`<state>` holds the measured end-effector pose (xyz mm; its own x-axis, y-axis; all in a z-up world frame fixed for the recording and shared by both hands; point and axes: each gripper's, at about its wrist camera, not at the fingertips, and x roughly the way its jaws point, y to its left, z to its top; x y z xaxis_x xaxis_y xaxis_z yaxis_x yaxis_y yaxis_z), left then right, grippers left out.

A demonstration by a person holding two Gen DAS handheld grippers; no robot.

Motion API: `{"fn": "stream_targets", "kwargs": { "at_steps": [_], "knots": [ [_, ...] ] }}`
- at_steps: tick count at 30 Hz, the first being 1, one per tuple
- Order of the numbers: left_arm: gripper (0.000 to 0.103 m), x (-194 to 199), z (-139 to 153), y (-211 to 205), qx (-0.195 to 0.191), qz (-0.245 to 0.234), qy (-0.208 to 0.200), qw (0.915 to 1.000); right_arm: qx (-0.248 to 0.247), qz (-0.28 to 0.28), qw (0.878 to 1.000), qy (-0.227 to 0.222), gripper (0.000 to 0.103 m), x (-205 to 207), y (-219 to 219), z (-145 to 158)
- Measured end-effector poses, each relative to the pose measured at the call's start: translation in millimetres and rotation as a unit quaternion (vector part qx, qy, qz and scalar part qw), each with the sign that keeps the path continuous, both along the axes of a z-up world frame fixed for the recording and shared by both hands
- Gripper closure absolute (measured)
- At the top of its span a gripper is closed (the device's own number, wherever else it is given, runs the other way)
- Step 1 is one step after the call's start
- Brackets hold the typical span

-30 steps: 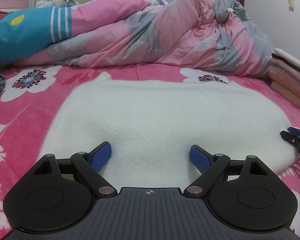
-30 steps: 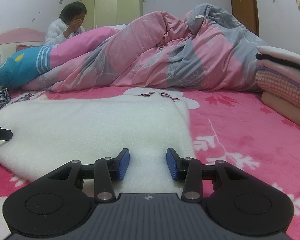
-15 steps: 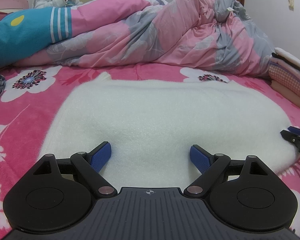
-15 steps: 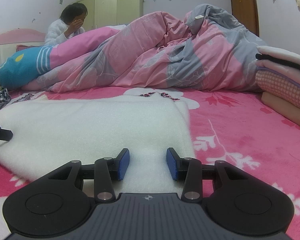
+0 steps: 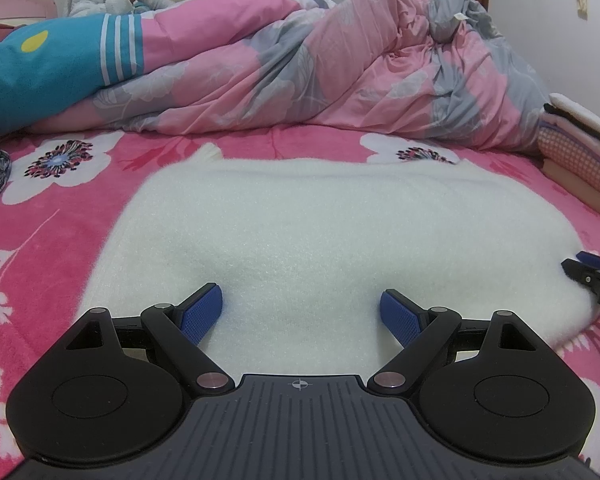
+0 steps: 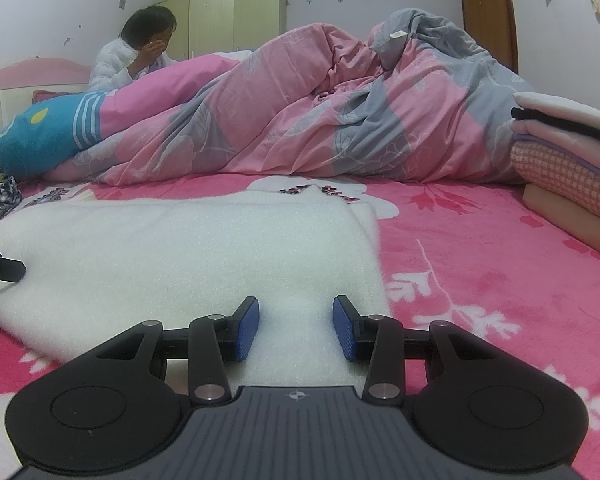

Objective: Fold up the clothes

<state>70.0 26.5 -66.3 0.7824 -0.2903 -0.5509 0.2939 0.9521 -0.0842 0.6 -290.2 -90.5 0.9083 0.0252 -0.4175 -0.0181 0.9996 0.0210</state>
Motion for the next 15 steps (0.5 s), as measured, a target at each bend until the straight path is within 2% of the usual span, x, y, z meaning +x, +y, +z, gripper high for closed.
{"fn": "stream_targets", "kwargs": {
  "at_steps": [15],
  "knots": [
    [0.015,7.3,7.5,-5.5,0.019,0.009,0.04,0.999,0.005,0.005,1.0,0.01,0.06,1.8,-2.5,4.7]
  ]
}}
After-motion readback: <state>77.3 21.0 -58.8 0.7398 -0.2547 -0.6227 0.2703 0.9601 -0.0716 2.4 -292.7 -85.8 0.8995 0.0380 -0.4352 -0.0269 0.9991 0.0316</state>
